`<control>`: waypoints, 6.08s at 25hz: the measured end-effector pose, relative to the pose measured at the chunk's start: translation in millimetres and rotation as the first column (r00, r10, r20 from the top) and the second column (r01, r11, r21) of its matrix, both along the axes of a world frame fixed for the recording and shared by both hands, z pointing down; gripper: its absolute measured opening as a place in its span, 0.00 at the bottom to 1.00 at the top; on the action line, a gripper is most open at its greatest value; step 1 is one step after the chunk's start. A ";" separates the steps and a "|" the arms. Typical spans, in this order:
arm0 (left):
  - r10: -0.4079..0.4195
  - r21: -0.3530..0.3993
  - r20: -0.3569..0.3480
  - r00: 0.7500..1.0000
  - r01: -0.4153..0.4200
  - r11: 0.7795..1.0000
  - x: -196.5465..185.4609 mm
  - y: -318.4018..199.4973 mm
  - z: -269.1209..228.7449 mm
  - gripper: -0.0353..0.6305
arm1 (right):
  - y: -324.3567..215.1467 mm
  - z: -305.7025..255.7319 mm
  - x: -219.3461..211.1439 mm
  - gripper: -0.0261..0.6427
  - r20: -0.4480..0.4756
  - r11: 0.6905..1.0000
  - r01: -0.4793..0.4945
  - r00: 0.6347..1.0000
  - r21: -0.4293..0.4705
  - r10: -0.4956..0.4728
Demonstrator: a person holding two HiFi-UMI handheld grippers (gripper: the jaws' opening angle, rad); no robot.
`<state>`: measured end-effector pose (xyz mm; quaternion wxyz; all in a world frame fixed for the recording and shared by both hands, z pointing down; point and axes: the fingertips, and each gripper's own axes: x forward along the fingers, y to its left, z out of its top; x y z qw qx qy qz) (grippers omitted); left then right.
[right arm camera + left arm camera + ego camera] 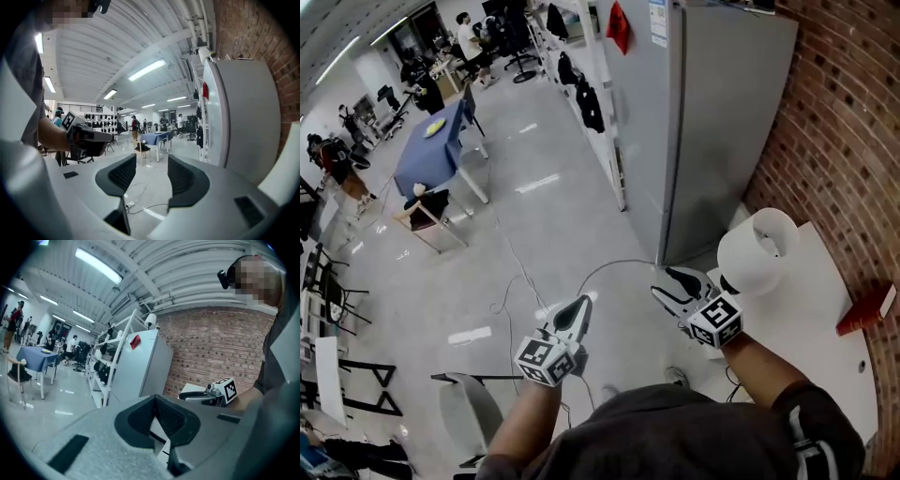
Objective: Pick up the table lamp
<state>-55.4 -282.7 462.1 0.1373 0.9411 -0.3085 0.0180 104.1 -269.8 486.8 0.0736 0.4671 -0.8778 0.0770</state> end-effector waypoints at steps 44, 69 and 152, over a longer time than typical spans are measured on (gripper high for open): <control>0.278 -0.165 0.034 0.960 -0.269 0.949 162.6 -26.4 251.2 0.06 | 52.5 258.0 300.1 0.29 -0.114 0.671 -0.739 0.672 -0.052 0.731; 0.262 -0.173 0.006 0.965 -0.257 0.951 165.0 -16.2 262.8 0.06 | -15.5 256.0 331.6 0.19 -0.205 0.694 -0.718 0.672 0.052 0.711; -0.207 0.166 -0.014 0.978 0.207 0.964 -128.8 -77.0 -264.2 0.06 | -160.8 -292.5 -92.9 0.19 -0.225 0.983 0.103 0.972 0.151 -0.067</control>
